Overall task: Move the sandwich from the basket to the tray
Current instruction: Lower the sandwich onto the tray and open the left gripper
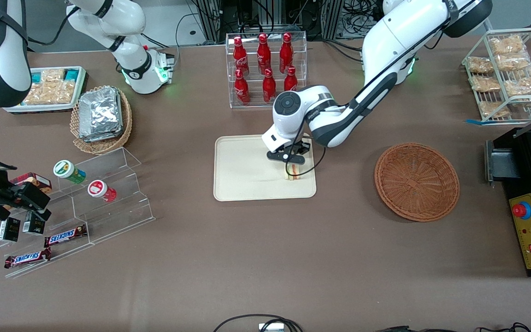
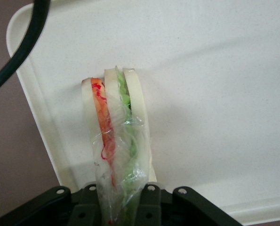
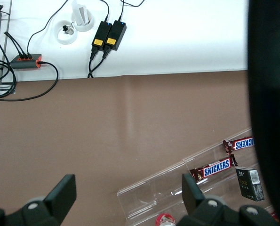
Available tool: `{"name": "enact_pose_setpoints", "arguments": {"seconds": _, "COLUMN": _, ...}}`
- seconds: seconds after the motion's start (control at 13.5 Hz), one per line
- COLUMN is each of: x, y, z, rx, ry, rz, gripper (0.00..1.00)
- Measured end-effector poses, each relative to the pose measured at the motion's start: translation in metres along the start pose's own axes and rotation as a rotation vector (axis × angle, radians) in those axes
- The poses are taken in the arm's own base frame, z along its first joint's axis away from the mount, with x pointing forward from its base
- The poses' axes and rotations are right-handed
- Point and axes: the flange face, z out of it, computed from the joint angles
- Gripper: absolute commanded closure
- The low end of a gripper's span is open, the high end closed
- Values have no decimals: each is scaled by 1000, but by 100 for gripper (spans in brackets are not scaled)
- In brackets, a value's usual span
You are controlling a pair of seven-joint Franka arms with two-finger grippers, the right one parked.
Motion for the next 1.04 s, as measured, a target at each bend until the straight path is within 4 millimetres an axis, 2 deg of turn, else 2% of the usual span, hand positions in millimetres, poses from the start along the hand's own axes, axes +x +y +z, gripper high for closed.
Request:
{"name": "enact_pose_setpoints", "arguments": {"seconds": 0.07, "x": 0, "y": 1, "z": 0, "rx": 1, "ry": 2, "rz": 2, "gripper": 48}}
{"name": "enact_pose_setpoints", "arguments": {"seconds": 0.15, "x": 0, "y": 1, "z": 0, "rx": 1, "ry": 2, "rz": 2, "gripper": 43}}
{"name": "enact_pose_setpoints", "arguments": {"seconds": 0.3, "x": 1, "y": 1, "z": -1, "rx": 1, "ry": 4, "rz": -5, "gripper": 0}}
{"name": "enact_pose_setpoints", "arguments": {"seconds": 0.52, "x": 1, "y": 2, "z": -2, "rx": 1, "ry": 6, "rz": -40, "gripper": 0}}
{"name": "enact_pose_setpoints", "arguments": {"seconds": 0.67, "x": 6, "y": 5, "z": -10, "rx": 10, "ry": 13, "rz": -63, "gripper": 0}}
{"name": "enact_pose_setpoints", "arguments": {"seconds": 1.04, "x": 53, "y": -7, "z": -61, "rx": 40, "ry": 56, "rz": -157, "gripper": 0}}
